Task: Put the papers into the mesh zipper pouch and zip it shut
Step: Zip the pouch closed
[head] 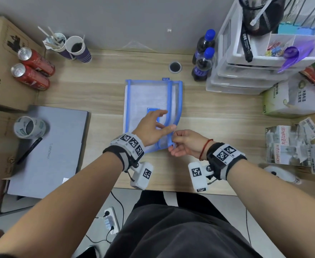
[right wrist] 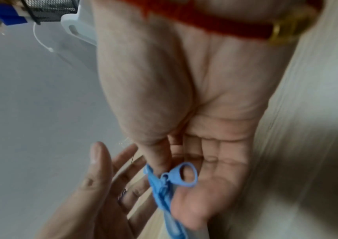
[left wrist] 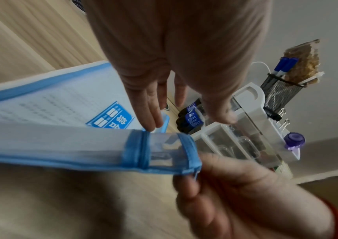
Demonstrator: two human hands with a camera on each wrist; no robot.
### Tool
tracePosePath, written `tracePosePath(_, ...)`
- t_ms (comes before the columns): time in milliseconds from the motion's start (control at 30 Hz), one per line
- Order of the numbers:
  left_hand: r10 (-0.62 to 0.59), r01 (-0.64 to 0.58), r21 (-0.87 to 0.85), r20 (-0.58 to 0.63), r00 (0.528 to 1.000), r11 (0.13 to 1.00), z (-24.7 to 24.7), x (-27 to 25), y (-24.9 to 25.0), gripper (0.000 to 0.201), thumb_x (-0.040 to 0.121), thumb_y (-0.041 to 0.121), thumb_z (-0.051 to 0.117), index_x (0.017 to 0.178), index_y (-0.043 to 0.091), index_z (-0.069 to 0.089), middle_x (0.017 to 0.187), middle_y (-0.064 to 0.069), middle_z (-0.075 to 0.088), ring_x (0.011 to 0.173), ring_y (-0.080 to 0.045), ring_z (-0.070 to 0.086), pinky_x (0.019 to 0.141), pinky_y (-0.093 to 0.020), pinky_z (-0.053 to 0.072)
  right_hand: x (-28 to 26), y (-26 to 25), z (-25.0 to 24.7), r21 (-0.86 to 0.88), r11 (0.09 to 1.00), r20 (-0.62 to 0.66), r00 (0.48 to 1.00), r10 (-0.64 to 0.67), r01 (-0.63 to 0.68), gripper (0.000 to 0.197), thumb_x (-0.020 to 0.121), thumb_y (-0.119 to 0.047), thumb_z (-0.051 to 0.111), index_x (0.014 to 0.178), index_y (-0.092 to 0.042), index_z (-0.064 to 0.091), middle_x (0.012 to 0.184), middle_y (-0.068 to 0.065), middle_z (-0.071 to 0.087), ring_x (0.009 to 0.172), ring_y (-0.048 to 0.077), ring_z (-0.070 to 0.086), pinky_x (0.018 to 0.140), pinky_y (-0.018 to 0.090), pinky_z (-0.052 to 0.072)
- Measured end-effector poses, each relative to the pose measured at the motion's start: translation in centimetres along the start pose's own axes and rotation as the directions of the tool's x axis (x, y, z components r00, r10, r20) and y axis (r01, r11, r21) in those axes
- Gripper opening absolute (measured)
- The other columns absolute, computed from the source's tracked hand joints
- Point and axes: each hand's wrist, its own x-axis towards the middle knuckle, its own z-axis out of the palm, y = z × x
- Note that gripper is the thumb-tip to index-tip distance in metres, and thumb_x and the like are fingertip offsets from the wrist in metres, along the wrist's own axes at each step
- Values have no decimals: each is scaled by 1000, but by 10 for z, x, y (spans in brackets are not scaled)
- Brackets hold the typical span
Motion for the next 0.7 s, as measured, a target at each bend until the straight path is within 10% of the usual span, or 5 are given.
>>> tracePosePath(133,29,-53,196,123,992,979,3,-10,-14,73,54,48,89,114,22,56,114,5,57,101,-12,57,88,-28,50,4,2,-6,33,995,-88,992,-94,97,23,98,-13,49,76,-11,55,61,8,59,42,8,55,43,15,46)
tracePosePath(367,150,-153,471,43,988,869,10,-8,-14,12,78,23,68,88,18,65,89,1,68,83,-20,65,76,-36,54,-1,-9,-14,-91,950,-156,937,-311,300,15,80,10,68,75,-3,62,58,8,67,48,11,65,51,18,54)
tracePosePath(700,212,-217,402,55,976,890,-7,-5,8,15,73,16,65,68,26,54,68,14,52,74,-17,59,67,-26,45,6,-34,-31,-270,905,-199,901,-386,328,16,84,5,65,72,-5,66,49,-1,68,42,7,61,51,19,55)
